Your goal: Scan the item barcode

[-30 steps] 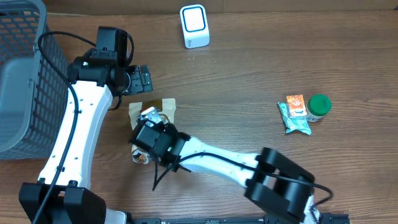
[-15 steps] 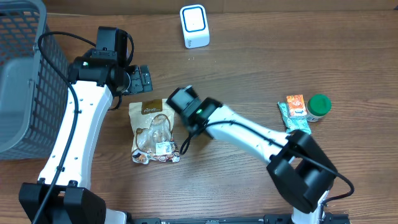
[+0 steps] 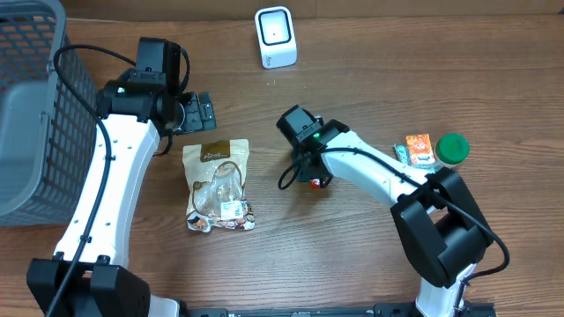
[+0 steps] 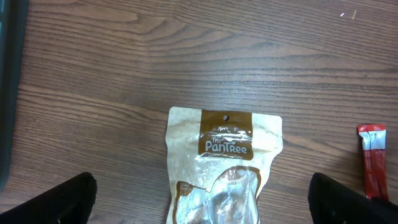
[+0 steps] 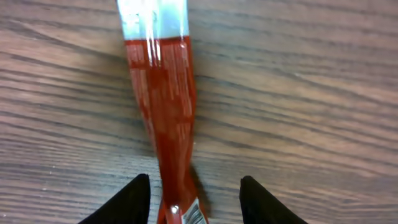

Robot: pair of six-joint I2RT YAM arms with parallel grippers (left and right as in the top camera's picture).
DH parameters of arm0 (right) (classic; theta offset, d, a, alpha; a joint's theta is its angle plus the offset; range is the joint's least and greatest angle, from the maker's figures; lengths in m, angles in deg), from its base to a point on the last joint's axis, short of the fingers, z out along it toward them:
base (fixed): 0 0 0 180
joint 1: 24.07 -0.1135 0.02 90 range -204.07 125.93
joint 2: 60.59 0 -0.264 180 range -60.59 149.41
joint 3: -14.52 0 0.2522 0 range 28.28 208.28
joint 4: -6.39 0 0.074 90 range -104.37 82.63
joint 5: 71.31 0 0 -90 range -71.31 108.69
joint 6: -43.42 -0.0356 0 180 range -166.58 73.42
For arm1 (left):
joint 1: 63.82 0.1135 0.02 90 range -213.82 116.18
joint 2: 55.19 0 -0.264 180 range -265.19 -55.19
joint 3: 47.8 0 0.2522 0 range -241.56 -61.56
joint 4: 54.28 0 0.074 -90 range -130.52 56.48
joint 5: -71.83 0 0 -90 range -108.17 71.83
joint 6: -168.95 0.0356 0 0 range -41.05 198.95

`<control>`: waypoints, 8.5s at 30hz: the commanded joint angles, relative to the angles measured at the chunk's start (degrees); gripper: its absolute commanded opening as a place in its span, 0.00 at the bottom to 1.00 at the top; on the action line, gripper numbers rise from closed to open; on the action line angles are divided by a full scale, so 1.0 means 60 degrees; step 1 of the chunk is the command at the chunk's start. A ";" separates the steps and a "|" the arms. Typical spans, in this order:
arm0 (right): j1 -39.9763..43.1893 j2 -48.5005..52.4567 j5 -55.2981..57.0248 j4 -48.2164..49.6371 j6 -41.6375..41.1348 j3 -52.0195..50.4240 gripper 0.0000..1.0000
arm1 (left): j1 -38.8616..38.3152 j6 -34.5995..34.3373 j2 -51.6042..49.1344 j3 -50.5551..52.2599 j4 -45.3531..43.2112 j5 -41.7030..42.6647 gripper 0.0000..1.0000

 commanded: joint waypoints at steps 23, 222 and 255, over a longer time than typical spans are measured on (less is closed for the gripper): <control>0.1464 -0.0871 -0.2874 -0.0157 -0.0047 0.0393 0.13 | -0.0066 -0.0131 -0.0055 -0.0168 -0.0011 0.0051 1.00; -0.0419 -0.0550 -0.1067 0.2102 -0.4113 -0.1683 0.04 | -0.0066 -0.0131 -0.0055 -0.0168 -0.0007 0.0051 1.00; 0.1392 -0.0809 -0.2506 -0.0102 0.1683 -0.0528 0.31 | -0.0069 -0.0131 -0.0055 -0.0168 -0.0011 0.0047 1.00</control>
